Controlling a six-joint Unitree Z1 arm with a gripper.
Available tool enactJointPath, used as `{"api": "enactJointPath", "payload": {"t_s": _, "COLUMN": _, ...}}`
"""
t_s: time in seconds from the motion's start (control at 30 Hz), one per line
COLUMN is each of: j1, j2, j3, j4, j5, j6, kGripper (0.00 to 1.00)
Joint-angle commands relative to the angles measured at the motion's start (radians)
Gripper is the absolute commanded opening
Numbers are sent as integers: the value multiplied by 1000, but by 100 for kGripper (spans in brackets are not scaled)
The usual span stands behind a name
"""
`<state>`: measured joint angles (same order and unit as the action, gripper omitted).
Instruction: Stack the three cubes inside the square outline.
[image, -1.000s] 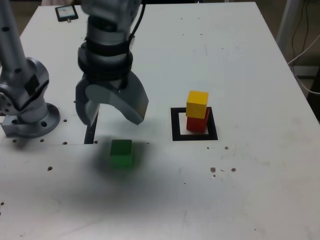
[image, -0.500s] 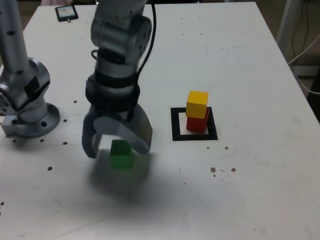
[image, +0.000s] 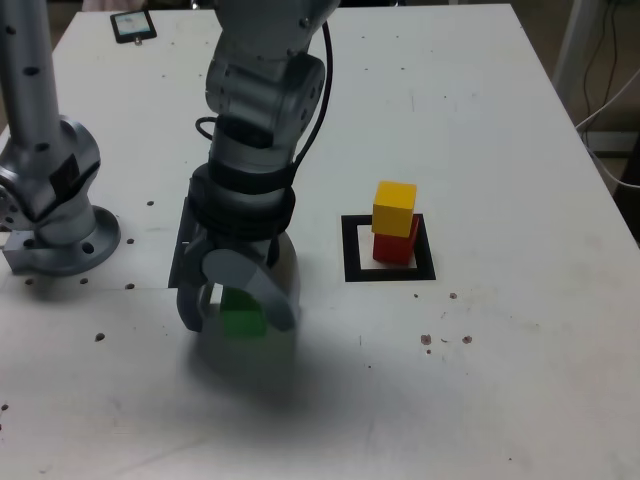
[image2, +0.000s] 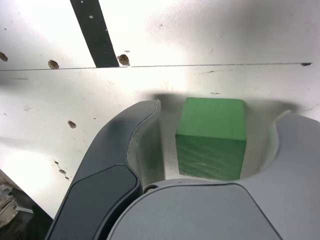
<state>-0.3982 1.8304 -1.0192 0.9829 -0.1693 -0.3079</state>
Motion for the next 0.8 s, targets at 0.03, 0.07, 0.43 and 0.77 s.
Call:
{"api": "enactJointPath", "payload": {"t_s": 0.03, "j1": 5, "j2": 2, "j3": -1, "j4": -16, "j5": 11, "j6": -5, "kGripper": 47}}
{"api": "enactJointPath", "payload": {"t_s": 0.07, "j1": 6, "j2": 1, "j3": -1, "j4": -21, "j5": 14, "j6": -5, "kGripper": 44}}
{"api": "enactJointPath", "payload": {"t_s": 0.43, "j1": 13, "j2": -9, "j3": 23, "j4": -59, "j5": 43, "j6": -4, "kGripper": 21}}
{"api": "enactJointPath", "payload": {"t_s": 0.77, "j1": 17, "j2": -48, "j3": 4, "j4": -18, "j5": 110, "j6": -5, "kGripper": 12}}
